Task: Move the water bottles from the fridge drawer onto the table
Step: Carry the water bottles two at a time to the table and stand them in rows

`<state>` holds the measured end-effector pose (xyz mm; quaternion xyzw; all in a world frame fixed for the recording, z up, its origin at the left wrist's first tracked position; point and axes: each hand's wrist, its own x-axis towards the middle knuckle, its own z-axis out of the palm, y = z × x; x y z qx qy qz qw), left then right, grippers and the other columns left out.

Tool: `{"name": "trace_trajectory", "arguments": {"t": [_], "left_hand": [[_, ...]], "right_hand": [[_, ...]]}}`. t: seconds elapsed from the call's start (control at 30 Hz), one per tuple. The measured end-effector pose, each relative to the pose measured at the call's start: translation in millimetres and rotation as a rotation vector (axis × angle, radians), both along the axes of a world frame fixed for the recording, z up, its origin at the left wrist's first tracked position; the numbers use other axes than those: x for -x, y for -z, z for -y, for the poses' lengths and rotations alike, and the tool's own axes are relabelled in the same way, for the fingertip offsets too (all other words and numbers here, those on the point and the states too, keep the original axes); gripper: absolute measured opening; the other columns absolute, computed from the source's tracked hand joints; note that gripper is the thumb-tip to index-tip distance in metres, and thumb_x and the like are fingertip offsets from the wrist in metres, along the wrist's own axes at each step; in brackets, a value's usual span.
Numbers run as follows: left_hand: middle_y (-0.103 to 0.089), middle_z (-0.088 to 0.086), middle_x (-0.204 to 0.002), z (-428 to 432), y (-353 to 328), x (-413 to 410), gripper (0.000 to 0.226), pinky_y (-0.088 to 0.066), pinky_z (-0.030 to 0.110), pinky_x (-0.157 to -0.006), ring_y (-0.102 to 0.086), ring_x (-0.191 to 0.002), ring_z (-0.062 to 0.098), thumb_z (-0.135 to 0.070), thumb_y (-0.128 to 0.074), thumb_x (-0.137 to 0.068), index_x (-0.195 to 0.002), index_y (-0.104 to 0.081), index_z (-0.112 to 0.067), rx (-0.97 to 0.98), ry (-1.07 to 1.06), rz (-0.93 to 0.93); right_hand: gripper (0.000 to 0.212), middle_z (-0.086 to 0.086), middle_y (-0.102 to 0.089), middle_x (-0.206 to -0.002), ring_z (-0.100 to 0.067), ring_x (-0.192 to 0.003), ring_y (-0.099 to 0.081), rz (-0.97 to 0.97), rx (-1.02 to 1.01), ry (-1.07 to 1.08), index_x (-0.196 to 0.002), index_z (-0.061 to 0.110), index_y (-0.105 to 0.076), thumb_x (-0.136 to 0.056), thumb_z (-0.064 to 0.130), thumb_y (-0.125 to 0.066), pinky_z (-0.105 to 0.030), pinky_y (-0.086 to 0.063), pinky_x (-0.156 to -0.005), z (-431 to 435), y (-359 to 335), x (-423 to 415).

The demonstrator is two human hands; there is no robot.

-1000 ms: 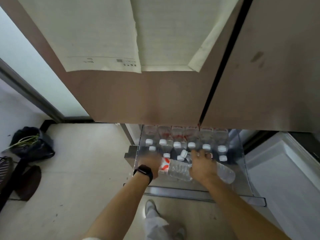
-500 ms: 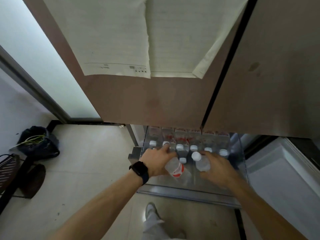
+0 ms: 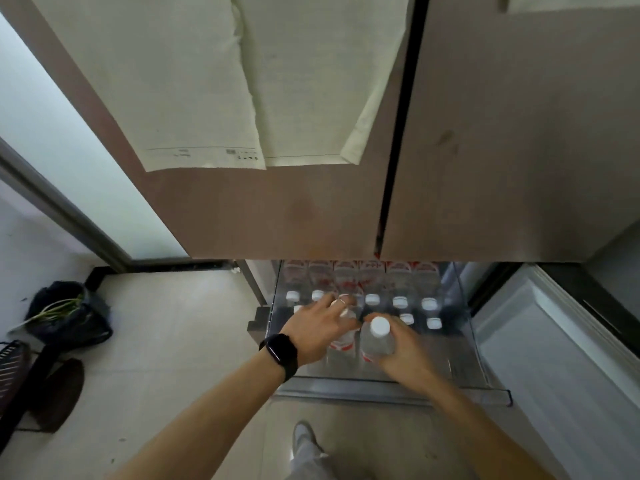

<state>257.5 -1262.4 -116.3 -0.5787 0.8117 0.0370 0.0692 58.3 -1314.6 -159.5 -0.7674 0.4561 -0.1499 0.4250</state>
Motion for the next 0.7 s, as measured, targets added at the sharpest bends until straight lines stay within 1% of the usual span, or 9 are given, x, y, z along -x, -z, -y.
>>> {"name": "trace_trajectory", "arguments": {"t": [0.1, 0.17, 0.23, 0.33, 0.43, 0.5, 0.57, 0.63, 0.7], "left_hand": [[-0.027, 0.004, -0.156, -4, 3, 2, 0.083, -0.052, 0.044, -0.095, -0.031, -0.134, 0.031, -0.003, -0.063, -0.085, -0.153, -0.025, -0.032, -0.037, -0.157, -0.204], [-0.027, 0.001, -0.156, -5, 7, 2, 0.095, -0.047, 0.047, -0.104, -0.029, -0.138, 0.029, -0.019, -0.074, -0.081, -0.154, -0.016, -0.037, -0.069, -0.287, -0.38], [-0.037, -0.002, -0.15, -4, 11, 3, 0.108, -0.045, 0.047, -0.106, -0.037, -0.135, 0.025, -0.033, -0.083, -0.072, -0.15, -0.009, -0.047, -0.117, -0.453, -0.615], [-0.054, -0.01, -0.133, 4, 24, -1, 0.112, -0.048, 0.047, -0.103, -0.05, -0.124, 0.018, -0.042, -0.089, -0.055, -0.145, -0.023, -0.048, -0.208, -0.649, -0.864], [-0.062, -0.013, -0.125, 3, 28, 3, 0.084, -0.05, 0.044, -0.1, -0.058, -0.115, 0.012, -0.034, -0.089, -0.057, -0.132, -0.051, -0.035, -0.287, -0.668, -0.89], [-0.062, -0.012, -0.124, -1, 34, 11, 0.074, -0.05, 0.043, -0.099, -0.059, -0.113, 0.014, -0.022, -0.088, -0.065, -0.127, -0.05, -0.034, -0.299, -0.683, -0.908], [-0.06, -0.009, -0.124, -5, 41, 19, 0.07, -0.05, 0.043, -0.098, -0.058, -0.113, 0.016, -0.018, -0.085, -0.071, -0.127, -0.046, -0.033, -0.24, -0.718, -0.923], [-0.062, -0.006, -0.123, -7, 46, 25, 0.066, -0.052, 0.044, -0.094, -0.06, -0.111, 0.018, -0.023, -0.084, -0.073, -0.127, -0.047, -0.029, -0.167, -0.742, -0.898], [-0.062, -0.003, -0.124, -8, 47, 28, 0.066, -0.052, 0.044, -0.092, -0.06, -0.111, 0.021, -0.026, -0.083, -0.075, -0.129, -0.046, -0.028, -0.148, -0.754, -0.867]], "right_hand": [[0.039, 0.02, -0.059, -0.108, -0.002, -0.107, -0.06, 0.047, -0.032, 0.048, -0.108, 0.039, -0.057, -0.081, 0.017, -0.076, -0.012, -0.045, -0.085, 3, 5, -4], [0.057, 0.018, -0.059, -0.119, 0.003, -0.113, -0.057, 0.123, -0.095, 0.053, -0.119, 0.036, -0.055, -0.076, 0.01, -0.083, -0.014, -0.047, -0.093, 2, 14, 1], [0.081, 0.016, -0.051, -0.132, 0.006, -0.119, -0.051, 0.172, -0.157, 0.056, -0.133, 0.034, -0.044, -0.069, 0.01, -0.089, -0.008, -0.042, -0.095, -2, 21, 5], [0.094, 0.014, -0.048, -0.132, 0.001, -0.117, -0.05, 0.173, -0.236, 0.091, -0.139, 0.031, -0.035, -0.066, 0.01, -0.091, -0.002, -0.041, -0.083, -3, 27, 4], [0.09, 0.009, -0.052, -0.133, -0.006, -0.118, -0.054, 0.109, -0.182, 0.087, -0.139, 0.033, -0.04, -0.064, 0.021, -0.09, -0.015, -0.046, -0.09, -4, 32, 4], [0.08, 0.01, -0.057, -0.122, -0.009, -0.111, -0.057, 0.026, -0.117, 0.081, -0.135, 0.031, -0.044, -0.068, 0.027, -0.088, -0.024, -0.046, -0.092, -5, 34, 4], [0.062, 0.016, -0.058, -0.106, -0.007, -0.097, -0.058, -0.009, -0.109, 0.103, -0.121, 0.036, -0.048, -0.071, 0.034, -0.084, -0.021, -0.046, -0.083, -4, 37, 0], [0.045, 0.02, -0.06, -0.094, -0.004, -0.088, -0.061, -0.074, -0.108, 0.122, -0.105, 0.039, -0.052, -0.068, 0.051, -0.075, -0.016, -0.047, -0.072, 2, 43, -4], [0.049, 0.019, -0.064, -0.095, 0.0, -0.087, -0.064, -0.084, -0.121, 0.105, -0.105, 0.038, -0.055, -0.063, 0.053, -0.075, -0.019, -0.053, -0.068, 6, 52, -2]]}}
